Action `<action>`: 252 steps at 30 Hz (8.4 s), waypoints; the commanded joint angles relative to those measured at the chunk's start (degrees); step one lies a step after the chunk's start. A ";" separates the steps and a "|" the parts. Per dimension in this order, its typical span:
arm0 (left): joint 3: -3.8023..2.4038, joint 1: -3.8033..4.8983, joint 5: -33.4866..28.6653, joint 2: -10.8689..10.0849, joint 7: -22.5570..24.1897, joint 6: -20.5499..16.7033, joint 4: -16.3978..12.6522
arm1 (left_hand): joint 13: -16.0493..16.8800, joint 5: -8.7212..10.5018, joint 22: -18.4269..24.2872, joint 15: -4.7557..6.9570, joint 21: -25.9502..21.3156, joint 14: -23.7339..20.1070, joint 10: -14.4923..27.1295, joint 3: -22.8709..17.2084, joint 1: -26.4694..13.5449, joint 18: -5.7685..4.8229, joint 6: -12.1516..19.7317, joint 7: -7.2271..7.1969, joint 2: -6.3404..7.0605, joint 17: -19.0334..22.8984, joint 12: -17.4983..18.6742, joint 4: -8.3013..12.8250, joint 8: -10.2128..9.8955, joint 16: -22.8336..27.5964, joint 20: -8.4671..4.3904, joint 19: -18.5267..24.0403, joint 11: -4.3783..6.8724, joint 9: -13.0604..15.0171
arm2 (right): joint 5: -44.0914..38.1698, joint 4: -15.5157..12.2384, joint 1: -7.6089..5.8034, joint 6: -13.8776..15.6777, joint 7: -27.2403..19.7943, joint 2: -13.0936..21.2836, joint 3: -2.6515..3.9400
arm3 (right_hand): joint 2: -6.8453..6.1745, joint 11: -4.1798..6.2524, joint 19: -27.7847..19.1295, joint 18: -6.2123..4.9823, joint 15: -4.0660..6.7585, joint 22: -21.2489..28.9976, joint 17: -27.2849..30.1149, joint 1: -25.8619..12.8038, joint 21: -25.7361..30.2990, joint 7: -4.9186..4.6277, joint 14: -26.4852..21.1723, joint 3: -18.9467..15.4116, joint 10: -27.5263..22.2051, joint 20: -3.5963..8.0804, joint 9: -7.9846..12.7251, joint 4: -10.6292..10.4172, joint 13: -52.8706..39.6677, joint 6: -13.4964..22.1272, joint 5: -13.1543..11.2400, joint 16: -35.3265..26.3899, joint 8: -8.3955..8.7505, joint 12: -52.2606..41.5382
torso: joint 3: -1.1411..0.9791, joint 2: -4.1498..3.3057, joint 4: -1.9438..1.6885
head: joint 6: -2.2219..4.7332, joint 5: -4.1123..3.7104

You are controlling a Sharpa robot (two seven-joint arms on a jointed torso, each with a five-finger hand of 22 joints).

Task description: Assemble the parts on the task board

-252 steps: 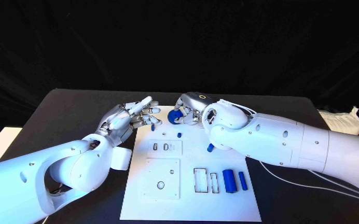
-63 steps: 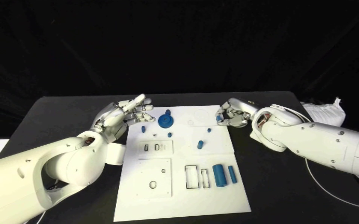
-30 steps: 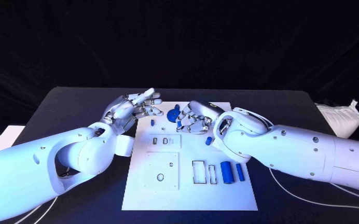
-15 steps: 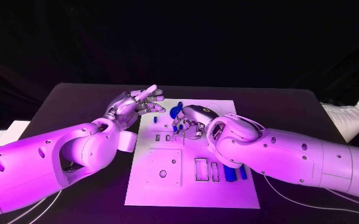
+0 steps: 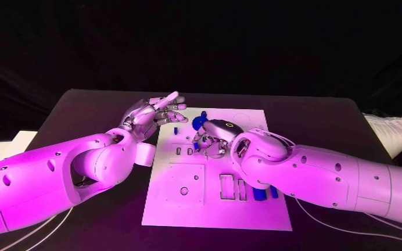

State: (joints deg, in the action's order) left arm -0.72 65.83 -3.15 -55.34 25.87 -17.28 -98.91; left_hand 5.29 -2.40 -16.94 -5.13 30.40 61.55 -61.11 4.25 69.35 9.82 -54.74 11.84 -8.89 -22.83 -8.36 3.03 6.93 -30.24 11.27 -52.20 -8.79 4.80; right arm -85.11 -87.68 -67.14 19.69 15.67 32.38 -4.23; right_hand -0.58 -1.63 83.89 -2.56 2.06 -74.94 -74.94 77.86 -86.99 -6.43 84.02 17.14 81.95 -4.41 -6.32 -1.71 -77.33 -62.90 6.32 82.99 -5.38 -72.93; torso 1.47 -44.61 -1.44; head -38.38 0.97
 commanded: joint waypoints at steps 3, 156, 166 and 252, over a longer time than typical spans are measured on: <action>-0.04 0.04 -0.05 0.10 0.55 1.10 -0.06 | -0.09 -0.29 -0.08 -0.04 0.38 -0.42 0.23 -0.05 0.29 0.28 -0.11 0.38 -0.47 -0.05 0.20 0.23 -0.32 0.07 -0.14 0.35 0.12 -0.06 | -2.23 0.06 0.31 -3.16 0.21 -0.18 -0.12 | -0.06 -0.10 -0.24 0.51 0.19 -6.00 -3.25 -0.67 0.20 -0.15 3.59 0.10 -0.42 0.20 -0.04 0.06 0.35 -0.31 0.31 -0.34 0.10 0.36 | 0.01 0.01 0.03 | -0.19 0.00; 3.44 12.62 66.95 20.56 -63.30 35.68 18.97 | 56.79 -0.27 -67.24 9.62 56.70 28.45 -13.00 19.66 -6.60 -8.53 1.27 -9.08 -1.51 -67.17 -60.64 -15.64 29.61 -59.76 -9.45 -34.67 9.94 25.79 | 25.59 -11.40 -7.71 7.39 -10.11 21.76 0.87 | -1.87 -1.06 -1.74 -0.04 -0.64 -3.57 -1.11 0.06 1.63 -1.31 3.14 -6.60 -3.39 -0.63 0.99 -1.47 3.69 5.20 4.72 -2.39 -3.35 4.90 | -0.99 2.08 1.03 | -1.14 1.04; 3.54 12.45 66.85 21.61 -63.37 36.24 19.95 | 56.81 -0.28 -67.16 9.63 56.64 28.45 -12.95 19.65 -5.94 -8.51 1.59 -9.10 -1.51 -67.17 -60.61 -15.44 29.94 -59.76 -9.46 -34.63 9.95 26.34 | 25.58 -11.18 -7.71 7.17 -9.99 21.40 0.87 | -1.87 -1.06 -1.74 -0.04 -0.64 -3.57 -1.11 0.06 1.63 -1.31 3.14 -6.60 -3.39 -0.63 0.99 -1.47 3.69 5.20 4.72 -2.39 -3.35 4.90 | -1.01 2.09 0.94 | -1.27 0.92; 3.35 9.27 63.76 17.30 -62.36 22.73 15.92 | 55.12 -0.32 -66.78 9.96 56.16 28.45 -11.78 1.39 10.66 -8.38 5.21 -9.43 -6.65 -67.17 -57.82 0.71 29.82 -59.76 -9.76 -34.27 10.37 30.99 | 25.90 -9.60 -7.60 4.88 -9.06 19.86 0.81 | -1.78 -1.11 -2.04 -0.13 -0.65 -3.14 -0.78 -0.24 1.83 -1.36 3.07 -6.64 -3.71 -0.60 1.02 -1.57 4.18 5.28 5.01 -2.66 -3.48 5.56 | -1.02 2.18 0.73 | -2.60 1.08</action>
State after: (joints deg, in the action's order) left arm 2.68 75.29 55.84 -38.06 -37.07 9.69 -82.79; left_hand 60.43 -2.55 -74.90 4.71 86.42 83.87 -72.44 12.59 80.14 1.80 -48.71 2.92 -15.14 -74.92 -65.86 -2.82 36.13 -89.83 1.74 -84.03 1.51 34.82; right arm -58.98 -97.27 -74.77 25.29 6.59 52.24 -3.42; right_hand -2.43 -2.94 81.85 -2.59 1.03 -74.90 -74.93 77.53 -85.42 -7.85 83.83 10.53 78.37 -5.23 -5.24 -3.49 -73.19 -57.43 11.09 80.66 -8.62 -67.54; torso 0.43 -42.51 -0.62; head -40.91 2.04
